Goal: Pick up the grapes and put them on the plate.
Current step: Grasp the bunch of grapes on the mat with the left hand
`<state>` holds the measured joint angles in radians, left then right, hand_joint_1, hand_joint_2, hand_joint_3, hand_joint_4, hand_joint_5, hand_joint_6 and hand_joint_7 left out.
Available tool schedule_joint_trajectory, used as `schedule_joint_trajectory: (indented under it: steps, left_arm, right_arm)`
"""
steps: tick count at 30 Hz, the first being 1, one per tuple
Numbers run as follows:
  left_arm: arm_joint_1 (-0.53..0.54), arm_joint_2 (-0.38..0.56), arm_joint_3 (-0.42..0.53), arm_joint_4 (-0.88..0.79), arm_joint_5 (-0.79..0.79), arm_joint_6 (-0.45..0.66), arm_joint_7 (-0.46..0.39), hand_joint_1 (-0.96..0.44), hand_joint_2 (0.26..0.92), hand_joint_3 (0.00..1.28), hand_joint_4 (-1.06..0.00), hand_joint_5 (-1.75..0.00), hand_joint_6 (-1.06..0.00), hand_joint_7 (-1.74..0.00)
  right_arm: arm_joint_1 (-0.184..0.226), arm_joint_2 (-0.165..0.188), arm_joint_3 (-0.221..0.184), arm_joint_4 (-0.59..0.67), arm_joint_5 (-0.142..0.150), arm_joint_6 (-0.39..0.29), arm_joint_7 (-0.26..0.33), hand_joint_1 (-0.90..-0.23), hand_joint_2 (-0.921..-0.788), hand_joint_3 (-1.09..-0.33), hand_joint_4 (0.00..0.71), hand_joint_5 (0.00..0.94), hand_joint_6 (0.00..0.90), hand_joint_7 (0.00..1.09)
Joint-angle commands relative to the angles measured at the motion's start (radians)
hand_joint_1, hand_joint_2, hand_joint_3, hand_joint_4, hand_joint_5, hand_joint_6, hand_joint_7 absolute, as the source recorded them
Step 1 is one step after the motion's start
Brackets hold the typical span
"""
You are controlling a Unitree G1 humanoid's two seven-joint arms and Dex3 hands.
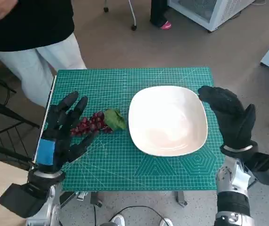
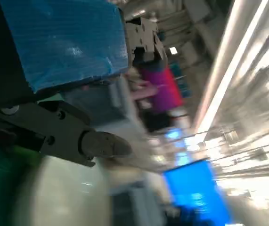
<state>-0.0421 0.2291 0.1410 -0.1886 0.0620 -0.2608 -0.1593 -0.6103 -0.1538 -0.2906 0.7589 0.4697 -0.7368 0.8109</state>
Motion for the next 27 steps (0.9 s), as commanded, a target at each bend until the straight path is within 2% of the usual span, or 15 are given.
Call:
schedule_joint_trajectory:
  steps: [1, 6, 11, 16, 22, 27]
  left_arm:
    - [-0.009, 0.090, -0.013, -0.078, 0.223, 0.118, 0.029, -0.38, 0.890, 0.02, -0.21, 0.00, -0.15, -0.21]
    - [-0.023, 0.106, -0.032, -0.096, 0.283, 0.178, 0.025, -0.39, 0.875, 0.00, -0.18, 0.00, -0.19, -0.11]
    - [-0.087, 0.154, -0.085, -0.092, 0.424, 0.300, -0.005, -0.37, 0.817, 0.00, -0.13, 0.00, -0.23, -0.06]
    - [-0.100, 0.161, -0.104, -0.094, 0.448, 0.337, -0.004, -0.37, 0.798, 0.00, -0.11, 0.00, -0.25, -0.04]
    - [-0.209, 0.192, -0.186, 0.021, 0.537, 0.417, -0.042, -0.41, 0.794, 0.00, -0.10, 0.00, -0.25, -0.02]
    - [-0.250, 0.199, -0.217, 0.066, 0.557, 0.453, -0.055, -0.43, 0.789, 0.00, -0.09, 0.00, -0.25, -0.02]
  right_arm:
    - [0.007, -0.002, -0.004, 0.020, 0.005, 0.005, 0.014, -0.375, -0.921, -0.502, 0.532, 0.000, 0.486, 0.00]
    - [0.004, -0.002, -0.006, 0.022, 0.004, 0.005, 0.016, -0.375, -0.921, -0.504, 0.530, 0.000, 0.483, 0.00]
    - [-0.002, -0.004, -0.008, 0.029, 0.004, 0.003, 0.024, -0.373, -0.921, -0.508, 0.527, 0.000, 0.479, 0.00]
    - [-0.005, -0.003, -0.011, 0.033, 0.004, 0.002, 0.028, -0.373, -0.921, -0.511, 0.526, 0.000, 0.479, 0.00]
    - [-0.007, -0.006, -0.012, 0.035, 0.003, 0.003, 0.030, -0.379, -0.921, -0.511, 0.526, 0.000, 0.480, 0.00]
    - [-0.007, -0.007, -0.014, 0.036, 0.002, 0.003, 0.030, -0.380, -0.921, -0.510, 0.526, 0.000, 0.481, 0.00]
